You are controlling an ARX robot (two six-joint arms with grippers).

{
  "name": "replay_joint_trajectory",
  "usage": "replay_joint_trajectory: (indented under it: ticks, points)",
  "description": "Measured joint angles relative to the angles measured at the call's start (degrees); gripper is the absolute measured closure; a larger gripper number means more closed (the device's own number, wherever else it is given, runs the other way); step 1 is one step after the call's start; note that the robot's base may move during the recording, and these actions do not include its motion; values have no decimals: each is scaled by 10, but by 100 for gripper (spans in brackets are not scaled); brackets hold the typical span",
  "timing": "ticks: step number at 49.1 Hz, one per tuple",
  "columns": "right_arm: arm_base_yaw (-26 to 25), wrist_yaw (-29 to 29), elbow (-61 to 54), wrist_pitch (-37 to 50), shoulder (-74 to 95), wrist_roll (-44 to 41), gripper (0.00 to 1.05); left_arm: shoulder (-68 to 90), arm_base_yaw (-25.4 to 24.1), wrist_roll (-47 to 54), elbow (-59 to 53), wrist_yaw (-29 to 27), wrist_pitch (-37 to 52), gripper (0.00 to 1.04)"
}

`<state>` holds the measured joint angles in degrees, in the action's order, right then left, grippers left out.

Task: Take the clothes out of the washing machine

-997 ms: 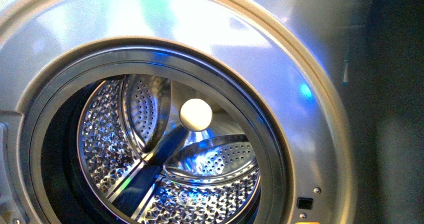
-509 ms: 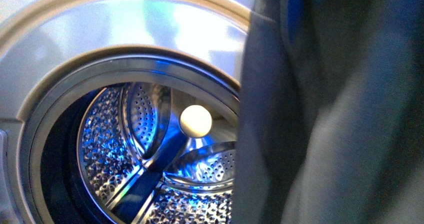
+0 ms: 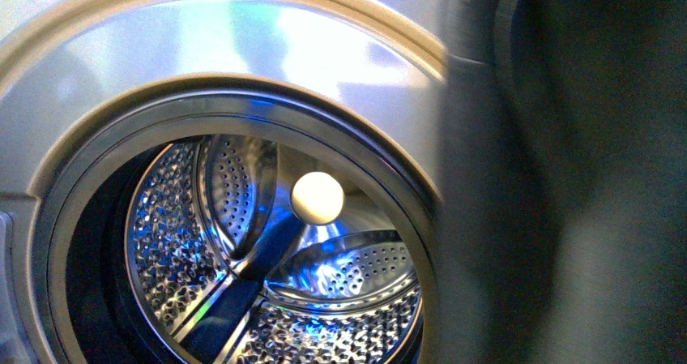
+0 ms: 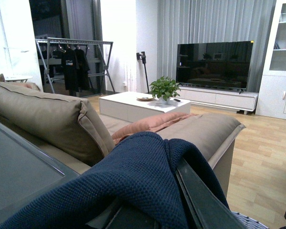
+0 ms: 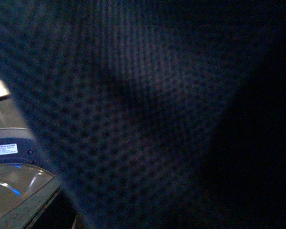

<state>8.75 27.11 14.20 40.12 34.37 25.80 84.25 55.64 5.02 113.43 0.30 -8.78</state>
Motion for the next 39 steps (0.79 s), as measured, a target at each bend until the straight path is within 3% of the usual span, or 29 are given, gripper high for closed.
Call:
replay_joint_trajectory:
  ticks: [19,29,39]
  points:
    - [114,-126,37,99,158,-70,8,0,0,2,0,-1,0,99]
    - [142,-178,72,139,224,-80,8,0,0,2,0,-2,0,99]
    - [149,-191,102,165,265,-90,8,0,0,2,0,-1,0,99]
